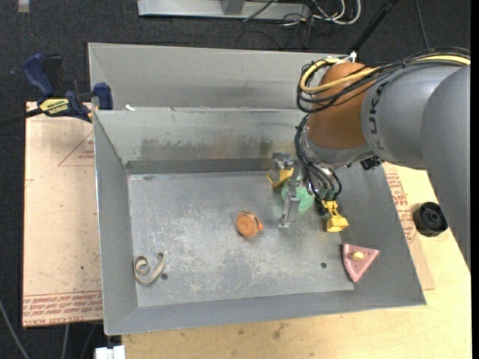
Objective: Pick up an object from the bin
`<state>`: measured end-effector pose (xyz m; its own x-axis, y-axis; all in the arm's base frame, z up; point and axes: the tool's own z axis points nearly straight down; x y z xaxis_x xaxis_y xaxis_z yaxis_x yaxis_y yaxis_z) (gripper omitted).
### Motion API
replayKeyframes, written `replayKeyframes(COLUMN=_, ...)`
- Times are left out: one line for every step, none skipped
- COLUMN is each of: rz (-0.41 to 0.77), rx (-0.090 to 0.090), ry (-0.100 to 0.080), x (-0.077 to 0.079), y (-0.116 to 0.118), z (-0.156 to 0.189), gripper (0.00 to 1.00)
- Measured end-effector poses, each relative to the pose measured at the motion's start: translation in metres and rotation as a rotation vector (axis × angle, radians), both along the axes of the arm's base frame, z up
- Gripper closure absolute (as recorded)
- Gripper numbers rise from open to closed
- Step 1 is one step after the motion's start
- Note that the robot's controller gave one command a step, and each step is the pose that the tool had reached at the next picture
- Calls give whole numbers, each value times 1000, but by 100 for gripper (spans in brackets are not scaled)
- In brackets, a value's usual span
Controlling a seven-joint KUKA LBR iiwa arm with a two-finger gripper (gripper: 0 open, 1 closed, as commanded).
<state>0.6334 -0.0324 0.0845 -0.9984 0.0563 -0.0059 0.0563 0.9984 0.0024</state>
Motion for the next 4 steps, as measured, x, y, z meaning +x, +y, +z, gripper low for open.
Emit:
replayKeyframes(rz=28, rx=-2, ry=-12, x=-28, y=40, z=-7, gripper=0)
replayKeyframes(rz=218, rx=-2, ry=0, x=-2, y=-24, z=7, gripper=0)
replayKeyframes(rz=15, rx=2, ry=3, x=-44, y=77, z=-13, gripper=100)
replayKeyframes(rz=12, rx=2, ry=2, x=-44, y=75, z=-13, gripper=100)
